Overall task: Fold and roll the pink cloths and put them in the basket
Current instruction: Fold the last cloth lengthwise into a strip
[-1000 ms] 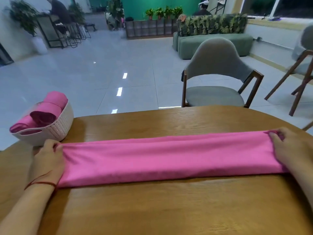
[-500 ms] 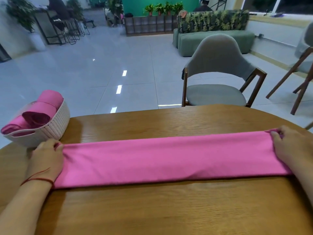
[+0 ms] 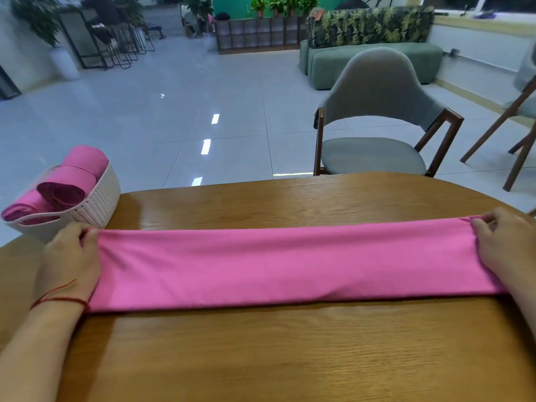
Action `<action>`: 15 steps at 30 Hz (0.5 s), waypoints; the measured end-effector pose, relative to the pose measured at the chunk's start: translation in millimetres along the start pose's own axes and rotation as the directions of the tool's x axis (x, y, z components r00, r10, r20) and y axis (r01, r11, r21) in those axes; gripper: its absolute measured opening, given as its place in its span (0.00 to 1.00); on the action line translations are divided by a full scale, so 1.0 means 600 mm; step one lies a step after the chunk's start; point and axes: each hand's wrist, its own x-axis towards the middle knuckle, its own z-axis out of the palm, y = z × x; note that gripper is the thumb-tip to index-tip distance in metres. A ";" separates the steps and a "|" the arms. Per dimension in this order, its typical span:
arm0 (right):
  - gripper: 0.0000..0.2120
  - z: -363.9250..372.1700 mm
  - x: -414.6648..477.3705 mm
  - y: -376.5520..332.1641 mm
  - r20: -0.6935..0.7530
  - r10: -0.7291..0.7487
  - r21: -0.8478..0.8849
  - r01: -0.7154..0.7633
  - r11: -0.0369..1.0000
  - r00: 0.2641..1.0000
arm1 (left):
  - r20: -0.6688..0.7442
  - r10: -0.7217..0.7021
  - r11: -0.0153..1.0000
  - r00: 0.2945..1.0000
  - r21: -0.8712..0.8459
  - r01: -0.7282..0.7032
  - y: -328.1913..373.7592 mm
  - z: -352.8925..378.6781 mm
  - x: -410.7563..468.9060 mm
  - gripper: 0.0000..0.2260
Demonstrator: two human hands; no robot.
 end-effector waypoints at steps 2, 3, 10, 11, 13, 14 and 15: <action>0.09 -0.001 -0.005 -0.005 -0.011 -0.001 -0.001 0.001 1.000 1.000 | -0.002 0.008 1.000 1.000 0.013 -0.008 -0.002 0.000 0.009 0.04; 0.09 0.000 -0.004 -0.005 -0.010 -0.001 -0.007 0.001 1.000 1.000 | 0.025 0.012 0.999 1.000 0.051 -0.013 -0.006 0.003 0.013 0.04; 0.14 -0.005 -0.007 -0.009 0.007 0.017 -0.091 -0.016 0.996 1.000 | 0.104 -0.058 0.975 0.993 0.218 0.034 -0.004 0.023 0.017 0.06; 0.15 -0.011 -0.014 -0.014 0.003 0.001 -0.114 0.000 0.994 1.000 | 0.073 -0.065 0.974 0.995 0.223 0.047 0.001 0.020 0.013 0.07; 0.17 -0.030 -0.036 -0.034 -0.007 -0.055 -0.168 0.053 0.984 0.998 | -0.052 0.019 0.979 0.998 0.202 -0.008 0.020 0.027 0.001 0.09; 0.18 -0.043 -0.053 -0.053 -0.011 -0.098 -0.179 0.095 0.979 0.995 | -0.026 0.070 0.984 0.997 0.167 -0.065 0.038 0.035 -0.017 0.11; 0.18 -0.052 -0.077 -0.078 0.001 -0.163 -0.168 0.161 0.972 0.987 | 0.081 0.138 0.979 0.987 0.141 -0.148 0.057 0.047 -0.035 0.12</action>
